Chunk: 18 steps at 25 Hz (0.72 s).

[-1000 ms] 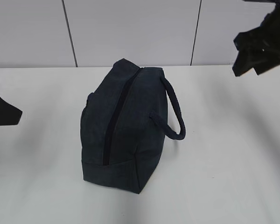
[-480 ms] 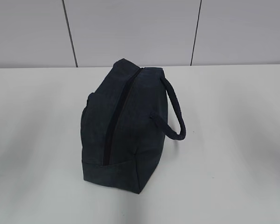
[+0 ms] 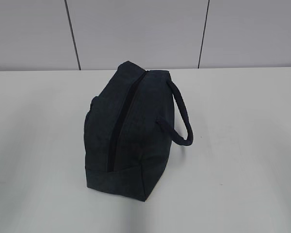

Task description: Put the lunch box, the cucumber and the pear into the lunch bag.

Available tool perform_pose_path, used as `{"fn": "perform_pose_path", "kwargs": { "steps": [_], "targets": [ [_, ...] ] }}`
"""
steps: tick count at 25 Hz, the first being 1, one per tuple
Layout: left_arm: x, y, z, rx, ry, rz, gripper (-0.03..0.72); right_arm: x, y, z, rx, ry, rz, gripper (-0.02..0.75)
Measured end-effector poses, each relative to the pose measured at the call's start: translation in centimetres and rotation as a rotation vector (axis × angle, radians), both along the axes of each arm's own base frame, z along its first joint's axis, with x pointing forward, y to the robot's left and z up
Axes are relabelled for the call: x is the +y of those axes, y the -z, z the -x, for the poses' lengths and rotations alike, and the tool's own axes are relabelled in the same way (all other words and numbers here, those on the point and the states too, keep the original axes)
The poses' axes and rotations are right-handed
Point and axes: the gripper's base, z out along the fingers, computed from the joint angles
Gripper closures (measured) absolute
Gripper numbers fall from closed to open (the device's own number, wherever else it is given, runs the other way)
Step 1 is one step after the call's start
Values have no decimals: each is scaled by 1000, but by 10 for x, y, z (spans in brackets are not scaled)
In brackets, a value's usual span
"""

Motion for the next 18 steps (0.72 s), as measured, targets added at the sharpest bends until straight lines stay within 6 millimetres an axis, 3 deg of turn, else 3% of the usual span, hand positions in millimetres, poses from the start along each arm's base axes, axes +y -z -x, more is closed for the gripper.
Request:
{"fn": "perform_pose_path", "kwargs": {
  "steps": [6, 12, 15, 18],
  "targets": [
    [12, -10, 35, -120, -15, -12, 379, -5, 33, 22, -50, 19, 26, 310],
    [27, -12, 70, -244, -44, -58, 379, -7, 36, 38, -155, 52, -12, 310],
    [30, 1, 79, -254, -46, -58, 379, -8, 36, 39, -160, 64, -19, 310],
    [30, 30, 82, -194, -39, -72, 382, -8, 36, 39, -160, 67, -21, 310]
  ]
}}
